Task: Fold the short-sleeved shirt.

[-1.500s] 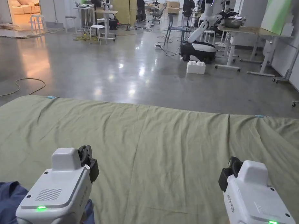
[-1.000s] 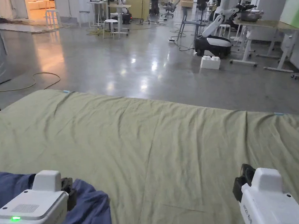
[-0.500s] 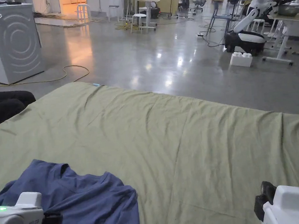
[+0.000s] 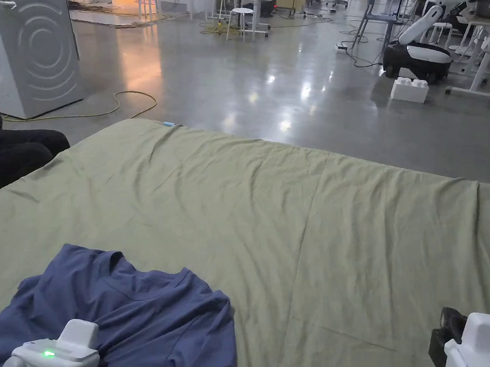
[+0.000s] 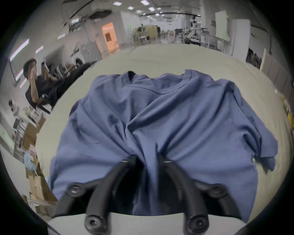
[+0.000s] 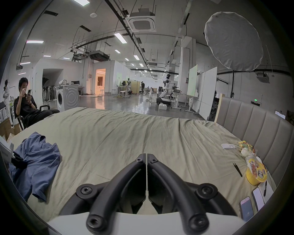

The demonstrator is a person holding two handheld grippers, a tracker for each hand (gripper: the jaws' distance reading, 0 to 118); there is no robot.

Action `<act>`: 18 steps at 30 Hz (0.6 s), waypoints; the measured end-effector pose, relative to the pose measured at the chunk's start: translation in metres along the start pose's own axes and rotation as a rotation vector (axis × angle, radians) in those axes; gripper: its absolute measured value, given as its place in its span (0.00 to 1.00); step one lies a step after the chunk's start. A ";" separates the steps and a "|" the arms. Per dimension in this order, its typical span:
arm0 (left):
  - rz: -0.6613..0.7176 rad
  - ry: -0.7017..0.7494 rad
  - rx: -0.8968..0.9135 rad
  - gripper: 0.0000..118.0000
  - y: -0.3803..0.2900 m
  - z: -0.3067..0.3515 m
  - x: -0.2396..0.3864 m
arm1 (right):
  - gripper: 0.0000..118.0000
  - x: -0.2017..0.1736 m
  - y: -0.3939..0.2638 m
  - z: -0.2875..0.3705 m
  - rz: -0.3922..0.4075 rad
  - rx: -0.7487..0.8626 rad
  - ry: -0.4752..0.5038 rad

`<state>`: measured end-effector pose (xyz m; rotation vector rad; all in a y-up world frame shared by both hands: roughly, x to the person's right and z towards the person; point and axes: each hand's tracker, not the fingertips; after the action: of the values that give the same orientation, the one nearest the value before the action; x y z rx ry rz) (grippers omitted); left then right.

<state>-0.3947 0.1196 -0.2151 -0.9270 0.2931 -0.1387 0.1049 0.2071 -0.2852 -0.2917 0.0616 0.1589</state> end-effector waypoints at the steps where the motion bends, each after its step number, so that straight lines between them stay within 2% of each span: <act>1: 0.035 -0.014 -0.022 0.12 -0.004 -0.003 -0.001 | 0.02 0.000 -0.001 -0.001 -0.006 -0.009 0.001; 5: 0.110 -0.028 0.001 0.05 -0.006 -0.005 -0.010 | 0.02 -0.002 -0.005 0.001 -0.009 -0.018 0.006; 13: 0.148 -0.092 0.207 0.05 0.015 0.025 -0.023 | 0.02 -0.002 -0.005 0.006 -0.028 -0.012 0.006; 18: 0.209 -0.117 0.321 0.04 0.044 0.075 -0.026 | 0.02 0.001 0.001 0.011 -0.035 0.008 0.007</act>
<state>-0.3962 0.2097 -0.2031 -0.5790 0.2489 0.0604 0.1058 0.2112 -0.2751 -0.2857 0.0644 0.1234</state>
